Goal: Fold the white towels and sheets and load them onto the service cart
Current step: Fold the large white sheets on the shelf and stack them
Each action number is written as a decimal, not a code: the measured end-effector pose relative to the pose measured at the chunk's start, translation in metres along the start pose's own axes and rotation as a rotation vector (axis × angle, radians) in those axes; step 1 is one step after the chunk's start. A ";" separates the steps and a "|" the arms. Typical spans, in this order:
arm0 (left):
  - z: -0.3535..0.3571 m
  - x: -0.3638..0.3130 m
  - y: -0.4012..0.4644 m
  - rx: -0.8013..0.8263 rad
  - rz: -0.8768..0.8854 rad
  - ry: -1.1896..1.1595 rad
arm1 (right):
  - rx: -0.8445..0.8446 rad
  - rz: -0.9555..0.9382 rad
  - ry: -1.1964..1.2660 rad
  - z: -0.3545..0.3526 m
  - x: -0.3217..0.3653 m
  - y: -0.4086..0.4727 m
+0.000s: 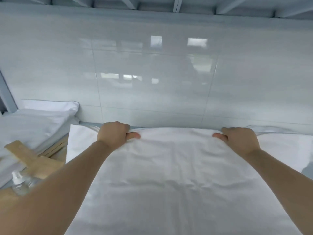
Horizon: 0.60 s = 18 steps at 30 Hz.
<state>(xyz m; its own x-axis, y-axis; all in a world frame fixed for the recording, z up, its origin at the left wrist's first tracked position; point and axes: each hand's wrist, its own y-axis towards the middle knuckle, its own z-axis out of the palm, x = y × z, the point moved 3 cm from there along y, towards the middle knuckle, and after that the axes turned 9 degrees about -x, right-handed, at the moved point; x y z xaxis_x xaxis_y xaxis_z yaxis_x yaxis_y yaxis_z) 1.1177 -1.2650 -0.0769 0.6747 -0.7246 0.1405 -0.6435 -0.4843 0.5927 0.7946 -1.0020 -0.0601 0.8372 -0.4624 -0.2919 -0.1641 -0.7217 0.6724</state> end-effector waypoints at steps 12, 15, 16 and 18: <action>0.146 0.011 -0.057 0.104 -0.118 -0.100 | 0.393 0.201 0.258 0.156 0.030 -0.060; 0.142 0.013 -0.041 0.087 -0.179 -0.083 | 0.264 0.234 0.235 0.152 0.024 -0.046; 0.144 0.013 -0.038 0.108 -0.211 -0.063 | 0.270 0.260 0.194 0.155 0.024 -0.044; 0.153 0.009 -0.041 0.203 -0.272 -0.009 | 0.408 0.297 0.063 0.166 0.032 -0.049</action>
<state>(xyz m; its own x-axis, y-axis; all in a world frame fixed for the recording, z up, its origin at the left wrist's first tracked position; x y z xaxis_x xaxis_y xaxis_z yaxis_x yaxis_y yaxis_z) 1.0946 -1.3267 -0.2212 0.8290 -0.5593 -0.0080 -0.5001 -0.7475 0.4372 0.7424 -1.0669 -0.2156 0.7511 -0.6555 -0.0784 -0.5800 -0.7119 0.3960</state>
